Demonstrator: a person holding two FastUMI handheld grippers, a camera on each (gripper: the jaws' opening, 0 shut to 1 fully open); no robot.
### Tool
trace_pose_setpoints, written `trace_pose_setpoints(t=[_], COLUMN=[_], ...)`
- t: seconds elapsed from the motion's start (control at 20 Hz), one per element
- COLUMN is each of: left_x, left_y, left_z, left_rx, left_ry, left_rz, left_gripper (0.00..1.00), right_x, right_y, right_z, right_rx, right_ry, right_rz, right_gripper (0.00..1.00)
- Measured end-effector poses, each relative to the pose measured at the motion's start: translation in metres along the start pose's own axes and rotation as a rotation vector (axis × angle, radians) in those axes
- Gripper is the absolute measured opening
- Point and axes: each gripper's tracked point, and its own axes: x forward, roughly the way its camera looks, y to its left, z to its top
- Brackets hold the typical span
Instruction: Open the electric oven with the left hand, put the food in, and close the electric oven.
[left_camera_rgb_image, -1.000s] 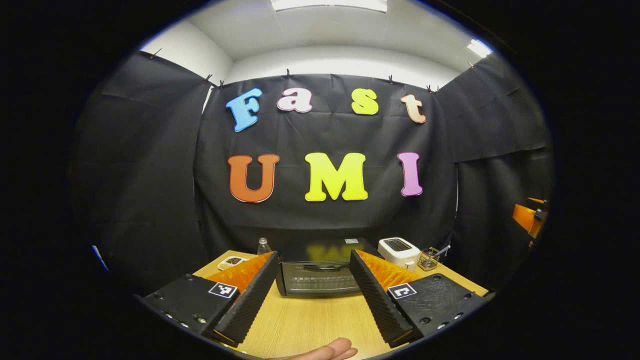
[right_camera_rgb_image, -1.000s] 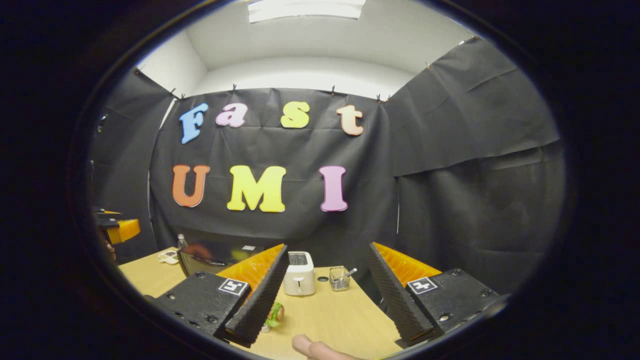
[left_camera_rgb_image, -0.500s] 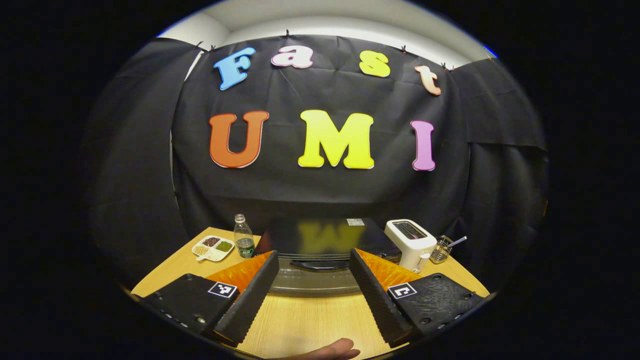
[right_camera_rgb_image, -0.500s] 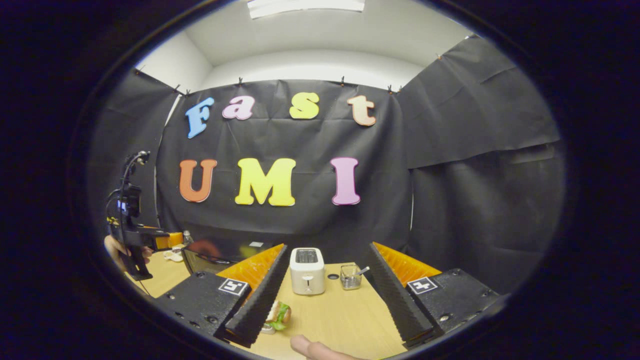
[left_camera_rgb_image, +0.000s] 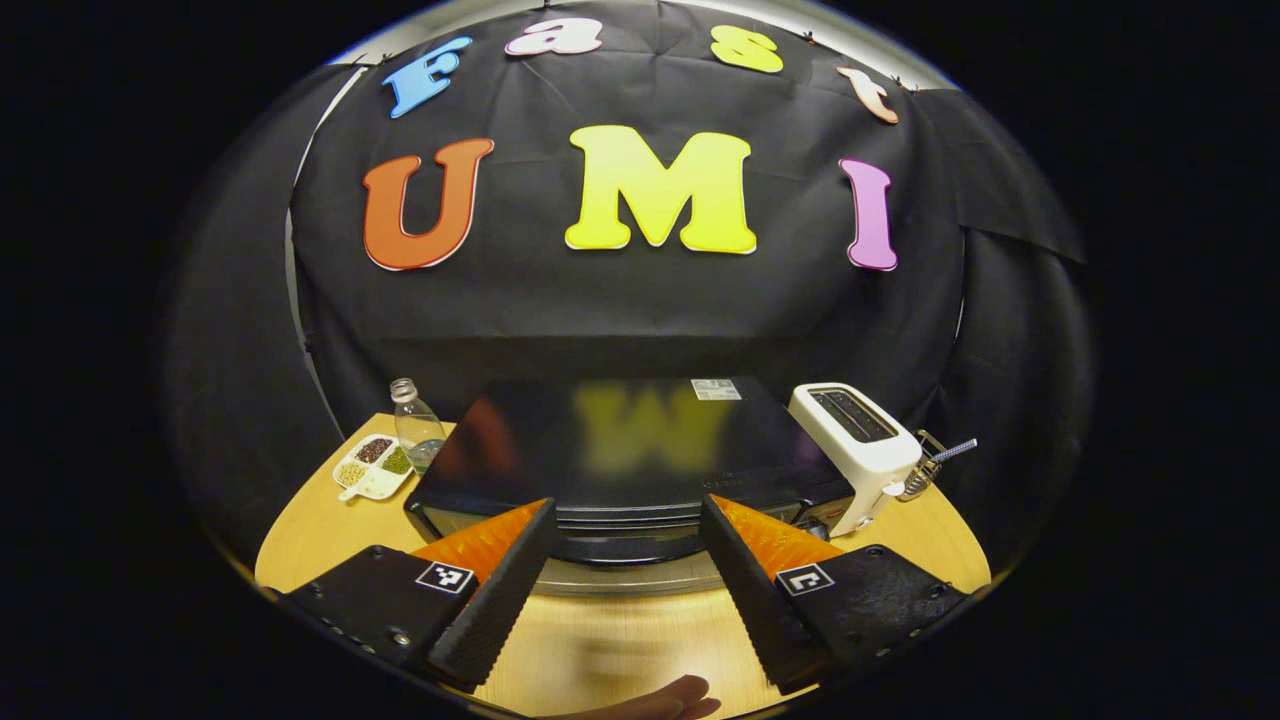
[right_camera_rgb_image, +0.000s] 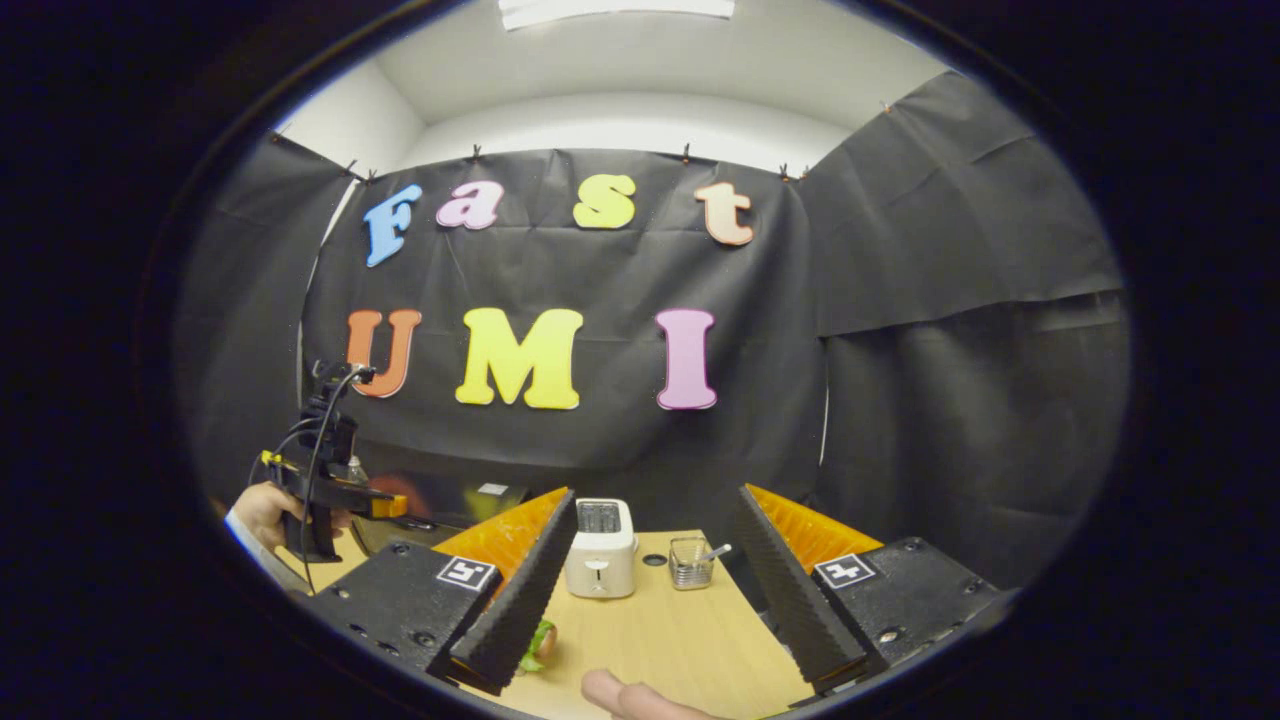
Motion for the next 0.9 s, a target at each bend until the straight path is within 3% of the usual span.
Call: trace_pose_setpoints(t=[0.05, 0.1, 0.2, 0.25, 0.3, 0.7, 0.75, 0.8, 0.85, 0.9], left_x=[0.006, 0.010, 0.016, 0.018, 0.018, 0.017, 0.015, 0.013, 0.011, 0.009], left_y=[-0.001, -0.002, -0.004, -0.005, -0.004, 0.000, 0.000, -0.001, -0.001, -0.001], left_z=[-0.001, -0.003, -0.006, -0.013, -0.017, -0.025, -0.027, -0.030, -0.031, -0.032], left_rx=[-0.005, -0.007, -0.013, -0.029, -0.032, 0.024, 0.023, 0.019, 0.017, 0.021], left_ry=[0.019, 0.027, 0.049, 0.079, 0.093, 0.109, 0.115, 0.117, 0.108, 0.099], left_rz=[-0.002, -0.004, -0.012, -0.017, -0.015, 0.044, 0.046, 0.050, 0.053, 0.056], left_gripper=[0.94, 0.94, 0.94, 0.94, 0.95, 0.97, 0.97, 0.97, 0.97, 0.98], right_x=[0.005, 0.008, 0.012, 0.014, 0.016, 0.018, 0.017, 0.017, 0.017, 0.018], right_y=[-0.004, -0.007, -0.005, -0.004, -0.006, -0.011, -0.011, -0.012, -0.012, -0.013], right_z=[-0.004, -0.005, -0.005, -0.007, -0.009, -0.011, -0.013, -0.013, -0.014, -0.014], right_rx=[0.004, 0.009, 0.028, 0.039, 0.048, 0.059, 0.060, 0.063, 0.065, 0.064], right_ry=[0.008, 0.014, 0.006, 0.007, 0.009, -0.008, -0.006, -0.003, 0.001, 0.003], right_rz=[-0.003, -0.005, 0.025, 0.037, 0.041, 0.045, 0.044, 0.044, 0.043, 0.042], right_gripper=[0.91, 1.00, 1.00, 0.91, 1.00, 1.00, 0.91, 1.00, 0.90, 0.90])
